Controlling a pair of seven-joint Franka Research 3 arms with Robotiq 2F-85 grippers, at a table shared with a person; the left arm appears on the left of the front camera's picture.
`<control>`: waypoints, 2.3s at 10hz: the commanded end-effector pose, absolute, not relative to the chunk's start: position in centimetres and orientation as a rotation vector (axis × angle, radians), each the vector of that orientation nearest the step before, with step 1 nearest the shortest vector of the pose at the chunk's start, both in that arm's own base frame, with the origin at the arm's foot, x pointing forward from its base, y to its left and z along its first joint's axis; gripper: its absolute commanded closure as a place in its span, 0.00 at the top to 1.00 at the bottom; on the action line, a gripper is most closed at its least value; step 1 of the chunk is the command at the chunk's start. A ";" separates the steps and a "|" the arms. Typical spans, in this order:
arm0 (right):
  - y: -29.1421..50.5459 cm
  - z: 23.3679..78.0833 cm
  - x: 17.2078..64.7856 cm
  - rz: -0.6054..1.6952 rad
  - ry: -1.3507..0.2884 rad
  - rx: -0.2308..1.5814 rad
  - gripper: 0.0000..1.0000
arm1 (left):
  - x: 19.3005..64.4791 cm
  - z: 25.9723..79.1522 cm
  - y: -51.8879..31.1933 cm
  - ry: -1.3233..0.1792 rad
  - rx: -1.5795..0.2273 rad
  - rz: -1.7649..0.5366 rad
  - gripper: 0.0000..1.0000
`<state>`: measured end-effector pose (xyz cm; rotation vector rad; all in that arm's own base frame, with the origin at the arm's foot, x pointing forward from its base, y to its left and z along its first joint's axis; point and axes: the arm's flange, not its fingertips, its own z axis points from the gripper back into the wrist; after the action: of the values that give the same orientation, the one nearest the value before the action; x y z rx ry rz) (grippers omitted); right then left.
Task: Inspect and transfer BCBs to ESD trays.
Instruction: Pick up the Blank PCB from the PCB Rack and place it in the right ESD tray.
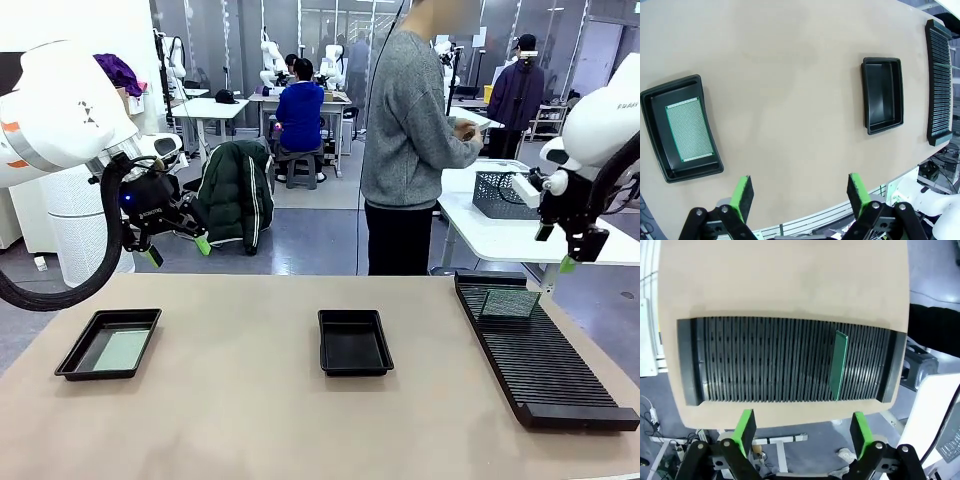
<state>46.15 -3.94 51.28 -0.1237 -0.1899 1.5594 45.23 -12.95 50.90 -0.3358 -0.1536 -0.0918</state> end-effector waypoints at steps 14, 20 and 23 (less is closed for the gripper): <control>-6.9 39.1 52.0 1.491 -0.239 -0.090 1.00 | 44.9 50.9 -13.0 -0.154 -0.335 -0.092 1.00; -7.0 37.1 52.7 1.473 -0.249 -0.092 1.00 | 44.9 50.9 -13.0 -0.154 -0.335 -0.092 1.00; -6.6 37.3 53.3 1.478 -0.233 -0.105 0.91 | 44.9 50.9 -13.0 -0.154 -0.335 -0.092 1.00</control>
<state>52.64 -6.42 37.51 -0.0922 -0.2171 1.4888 45.22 -12.95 50.92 -0.3358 -0.1539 -0.0920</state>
